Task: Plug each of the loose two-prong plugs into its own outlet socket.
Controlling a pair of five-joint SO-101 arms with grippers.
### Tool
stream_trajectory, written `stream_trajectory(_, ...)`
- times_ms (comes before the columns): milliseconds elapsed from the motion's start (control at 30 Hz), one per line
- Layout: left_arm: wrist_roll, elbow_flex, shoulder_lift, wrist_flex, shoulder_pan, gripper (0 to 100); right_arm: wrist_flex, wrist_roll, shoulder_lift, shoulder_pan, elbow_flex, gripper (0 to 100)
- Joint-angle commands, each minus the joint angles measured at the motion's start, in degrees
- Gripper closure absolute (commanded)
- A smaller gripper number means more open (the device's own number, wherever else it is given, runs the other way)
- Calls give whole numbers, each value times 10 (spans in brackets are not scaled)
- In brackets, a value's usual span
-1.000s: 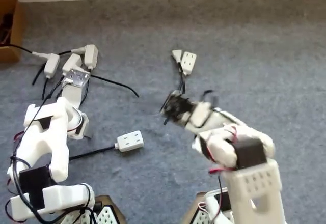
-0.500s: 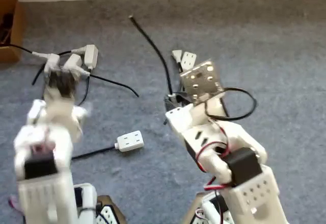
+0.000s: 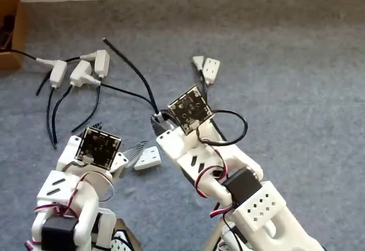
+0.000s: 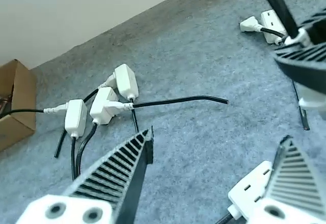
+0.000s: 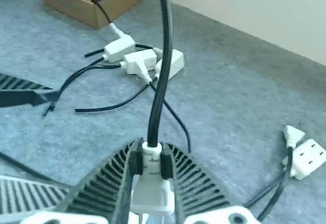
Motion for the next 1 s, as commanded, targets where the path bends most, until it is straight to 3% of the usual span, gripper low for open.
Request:
stream_trajectory(0,16,7,-5,-16,36,643,-27,-18,-5,-32,0,992)
stream_trajectory(400,15,42,-4,-35,45,645,-78,-34,166,-45,-26,992)
stream_trajectory(600,12,117,0,-128,-3,646,94,-58,115,-48,-136,992)
stream_trajectory(967,12,136,0,-135,-18,646,218,-25,116,-57,-196,992)
